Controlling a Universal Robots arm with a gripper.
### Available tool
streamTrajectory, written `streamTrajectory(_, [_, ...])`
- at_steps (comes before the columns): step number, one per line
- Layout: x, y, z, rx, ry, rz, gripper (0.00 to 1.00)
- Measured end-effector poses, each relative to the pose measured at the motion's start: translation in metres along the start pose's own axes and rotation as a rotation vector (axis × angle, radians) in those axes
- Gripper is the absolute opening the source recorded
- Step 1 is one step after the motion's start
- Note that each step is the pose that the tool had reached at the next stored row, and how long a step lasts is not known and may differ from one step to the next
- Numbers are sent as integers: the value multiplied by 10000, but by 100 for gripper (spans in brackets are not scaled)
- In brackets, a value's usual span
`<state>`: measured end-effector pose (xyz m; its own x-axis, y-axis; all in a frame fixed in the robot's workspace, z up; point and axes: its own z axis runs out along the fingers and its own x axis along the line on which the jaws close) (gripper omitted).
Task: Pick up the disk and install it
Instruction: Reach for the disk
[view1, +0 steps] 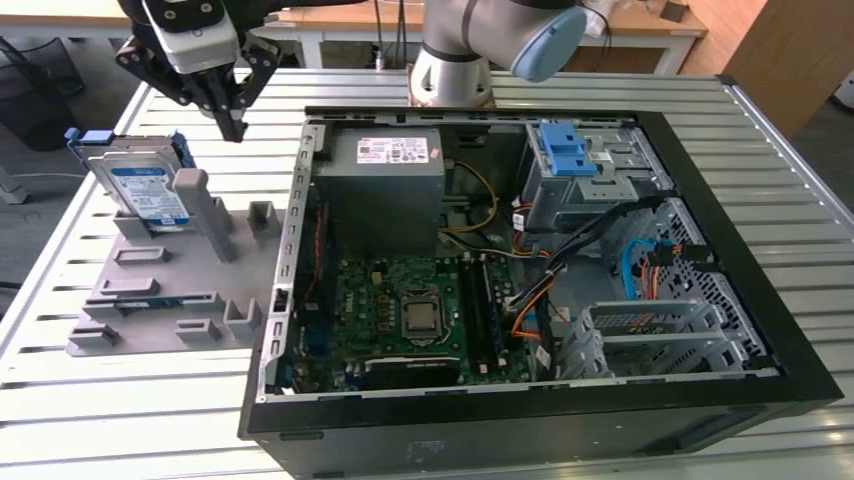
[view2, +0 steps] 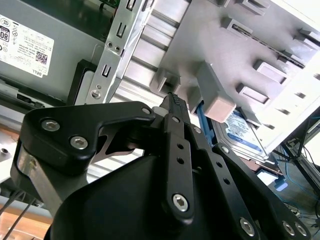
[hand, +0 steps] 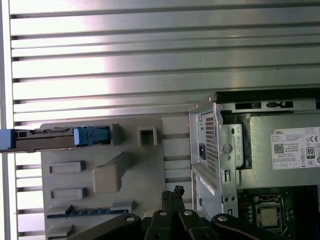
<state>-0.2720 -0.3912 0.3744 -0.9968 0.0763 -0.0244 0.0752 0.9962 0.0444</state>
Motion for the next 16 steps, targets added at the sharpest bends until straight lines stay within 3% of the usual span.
streamTrajectory(16, [42, -1, 10, 0, 0, 0, 11])
